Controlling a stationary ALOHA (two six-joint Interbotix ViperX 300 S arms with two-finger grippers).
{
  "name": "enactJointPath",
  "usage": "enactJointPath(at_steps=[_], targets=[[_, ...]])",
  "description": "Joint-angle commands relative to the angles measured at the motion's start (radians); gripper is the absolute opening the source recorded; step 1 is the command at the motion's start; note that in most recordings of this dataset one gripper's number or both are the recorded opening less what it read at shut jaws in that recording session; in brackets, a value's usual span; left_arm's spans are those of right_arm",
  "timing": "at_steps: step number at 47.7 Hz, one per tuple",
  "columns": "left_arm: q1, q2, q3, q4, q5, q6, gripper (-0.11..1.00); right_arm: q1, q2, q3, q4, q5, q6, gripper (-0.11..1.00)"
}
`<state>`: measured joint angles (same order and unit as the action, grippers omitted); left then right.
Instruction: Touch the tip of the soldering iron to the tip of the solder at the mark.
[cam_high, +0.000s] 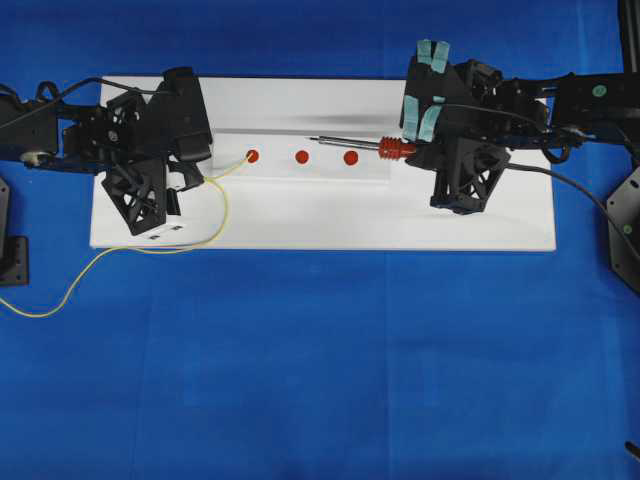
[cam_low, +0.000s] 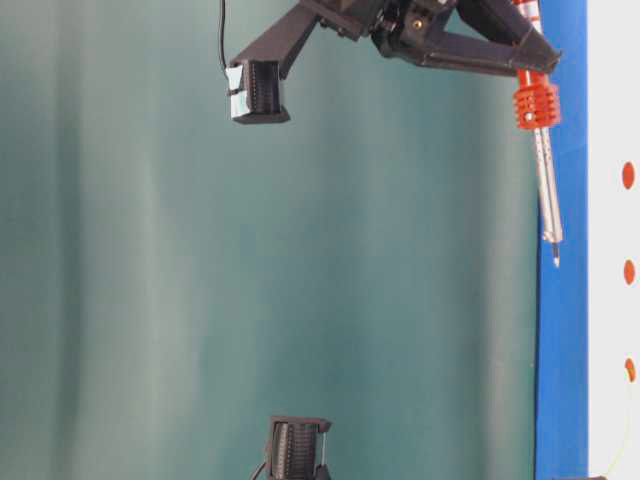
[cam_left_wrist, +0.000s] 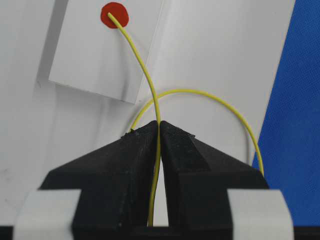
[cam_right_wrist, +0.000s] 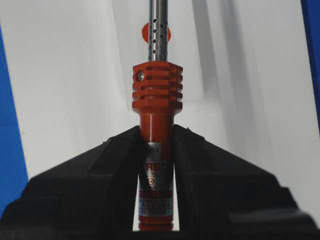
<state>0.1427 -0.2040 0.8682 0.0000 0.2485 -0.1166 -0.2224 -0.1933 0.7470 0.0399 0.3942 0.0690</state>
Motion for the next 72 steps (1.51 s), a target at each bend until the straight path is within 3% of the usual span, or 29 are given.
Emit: enactJointPath(at_steps=[1, 33, 72], targets=[[0.002, -0.008, -0.008, 0.003, -0.003, 0.000, 0.02, 0.005, -0.003, -0.034, -0.002, -0.006, 0.000, 0.06], [0.002, -0.006, -0.008, 0.003, 0.002, 0.002, 0.02, 0.032, 0.218, -0.259, -0.008, 0.095, -0.012, 0.06], [0.002, -0.006, -0.008, 0.003, 0.014, 0.002, 0.02, 0.032, 0.284, -0.339, -0.029, 0.167, -0.008, 0.06]])
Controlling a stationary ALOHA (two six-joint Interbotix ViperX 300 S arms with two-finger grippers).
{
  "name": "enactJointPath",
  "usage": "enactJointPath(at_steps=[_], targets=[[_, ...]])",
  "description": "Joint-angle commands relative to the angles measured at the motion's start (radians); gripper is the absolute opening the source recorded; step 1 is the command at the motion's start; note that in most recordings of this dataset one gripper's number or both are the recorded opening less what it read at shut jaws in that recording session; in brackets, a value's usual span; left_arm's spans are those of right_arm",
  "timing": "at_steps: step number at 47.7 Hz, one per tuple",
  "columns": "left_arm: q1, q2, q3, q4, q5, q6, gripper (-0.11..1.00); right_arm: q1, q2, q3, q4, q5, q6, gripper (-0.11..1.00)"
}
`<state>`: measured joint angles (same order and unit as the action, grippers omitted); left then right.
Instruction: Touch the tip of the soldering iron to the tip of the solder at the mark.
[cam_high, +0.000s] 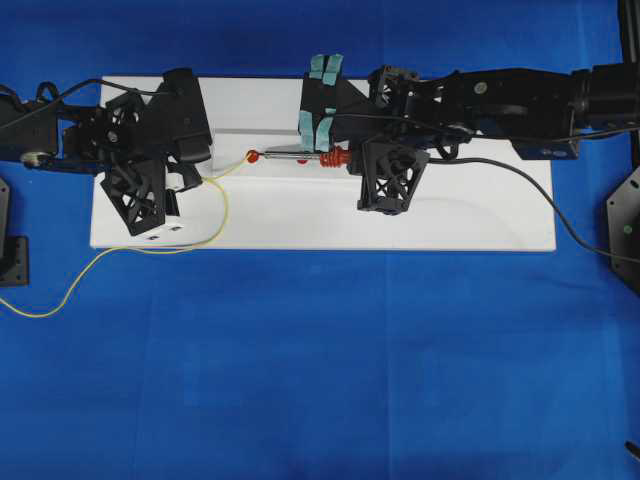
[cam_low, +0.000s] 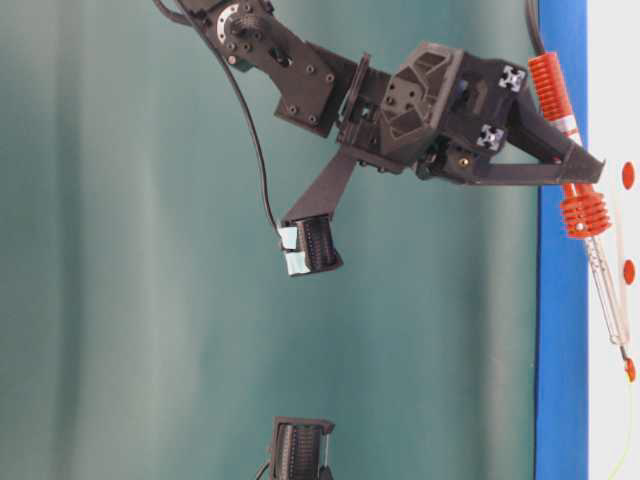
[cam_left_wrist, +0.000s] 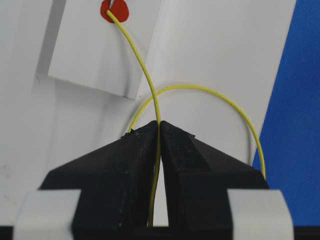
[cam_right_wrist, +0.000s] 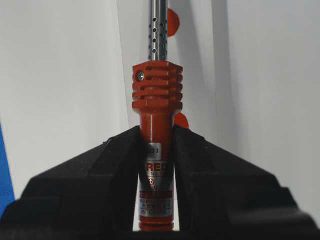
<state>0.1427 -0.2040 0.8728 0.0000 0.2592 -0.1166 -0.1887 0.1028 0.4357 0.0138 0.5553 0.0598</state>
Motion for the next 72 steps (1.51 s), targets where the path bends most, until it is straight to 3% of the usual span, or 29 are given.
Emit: enactJointPath(at_steps=[1, 72], targets=[[0.002, -0.008, -0.012, 0.003, 0.003, 0.002, 0.02, 0.000, -0.012, -0.029, -0.003, 0.006, 0.002, 0.06], [-0.011, 0.005, -0.040, 0.003, 0.023, 0.006, 0.02, 0.002, -0.011, -0.032, -0.003, 0.003, 0.000, 0.06]])
